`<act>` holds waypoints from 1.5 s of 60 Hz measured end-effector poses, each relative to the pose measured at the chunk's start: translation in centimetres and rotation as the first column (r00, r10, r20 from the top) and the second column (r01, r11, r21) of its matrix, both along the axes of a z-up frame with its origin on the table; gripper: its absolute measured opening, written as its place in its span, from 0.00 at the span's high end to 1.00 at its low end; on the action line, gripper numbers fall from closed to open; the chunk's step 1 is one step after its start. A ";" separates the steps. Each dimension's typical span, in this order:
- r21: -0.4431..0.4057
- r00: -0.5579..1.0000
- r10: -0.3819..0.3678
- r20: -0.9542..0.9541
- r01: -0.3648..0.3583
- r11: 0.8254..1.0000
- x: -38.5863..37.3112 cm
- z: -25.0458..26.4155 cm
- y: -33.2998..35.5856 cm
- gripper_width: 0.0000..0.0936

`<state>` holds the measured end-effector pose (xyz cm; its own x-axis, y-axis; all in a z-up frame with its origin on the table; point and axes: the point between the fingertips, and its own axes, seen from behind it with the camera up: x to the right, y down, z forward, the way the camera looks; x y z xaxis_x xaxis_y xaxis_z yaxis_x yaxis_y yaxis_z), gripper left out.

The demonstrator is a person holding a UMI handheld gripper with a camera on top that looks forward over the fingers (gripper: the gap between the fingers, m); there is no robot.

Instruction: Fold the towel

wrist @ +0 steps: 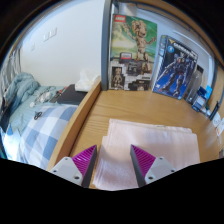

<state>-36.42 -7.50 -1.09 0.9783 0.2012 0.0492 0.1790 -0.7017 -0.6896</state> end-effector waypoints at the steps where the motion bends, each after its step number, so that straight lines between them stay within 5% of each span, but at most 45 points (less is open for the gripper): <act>1: -0.007 1.000 0.002 0.007 -0.002 1.000 0.0 -0.3 0.0 0.31; 10: 0.035 0.998 0.028 0.056 -0.029 0.999 -0.2 -0.4 0.6 0.47; 16: 0.065 0.993 0.039 0.111 -0.046 0.997 0.2 -0.8 0.5 0.93; 27: 0.021 0.997 0.046 0.060 -0.047 0.999 -0.1 -0.6 0.6 0.94; 35: 0.022 0.995 -0.009 -0.098 0.012 1.000 1.1 4.4 1.3 0.94; 45: 0.092 0.988 -0.055 -0.147 0.069 0.993 8.5 11.7 2.6 0.94; 54: 0.093 0.980 -0.162 -0.116 0.173 0.980 18.3 11.5 3.0 0.94; 60: 0.047 0.970 -0.231 -0.070 0.235 0.971 23.9 8.2 2.5 0.80; 64: 0.024 0.973 -0.228 -0.030 0.228 0.973 26.7 5.4 2.3 0.79; 70: -0.028 0.976 -0.216 0.013 0.217 0.976 29.8 2.3 1.6 0.52; 80: 0.031 0.979 -0.150 -0.142 0.156 0.987 31.2 8.4 0.3 0.44; 87: 0.062 0.971 -0.089 -0.222 0.105 0.993 33.1 15.1 -2.6 0.15; 90: 0.089 0.968 -0.067 -0.241 0.091 0.992 34.6 18.0 -3.8 0.13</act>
<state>-1.79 -11.29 16.90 0.9769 0.1286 -0.1707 -0.0516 -0.6331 -0.7724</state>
